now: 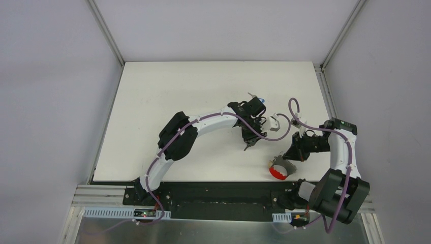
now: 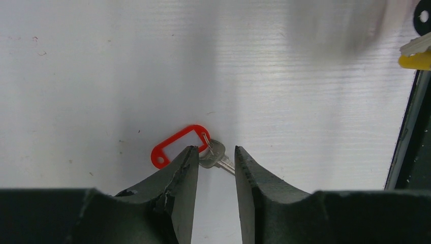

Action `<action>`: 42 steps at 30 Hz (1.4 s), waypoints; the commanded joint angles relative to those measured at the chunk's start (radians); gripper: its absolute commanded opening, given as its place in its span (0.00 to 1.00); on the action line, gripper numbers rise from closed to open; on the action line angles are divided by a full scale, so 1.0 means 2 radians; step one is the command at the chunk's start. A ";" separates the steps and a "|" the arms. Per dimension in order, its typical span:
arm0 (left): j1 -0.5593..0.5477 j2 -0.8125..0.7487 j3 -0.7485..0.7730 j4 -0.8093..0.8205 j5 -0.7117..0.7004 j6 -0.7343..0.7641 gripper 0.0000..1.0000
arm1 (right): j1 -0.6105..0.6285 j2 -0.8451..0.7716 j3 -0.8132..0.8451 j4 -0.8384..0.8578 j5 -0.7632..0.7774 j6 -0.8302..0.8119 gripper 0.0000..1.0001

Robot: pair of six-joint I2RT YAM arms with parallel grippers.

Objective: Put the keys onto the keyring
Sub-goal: Pick up the key from the center of the board.

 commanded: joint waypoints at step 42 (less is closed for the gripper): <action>-0.003 0.012 0.014 -0.014 0.038 -0.038 0.14 | -0.011 0.008 -0.007 -0.019 -0.005 -0.029 0.00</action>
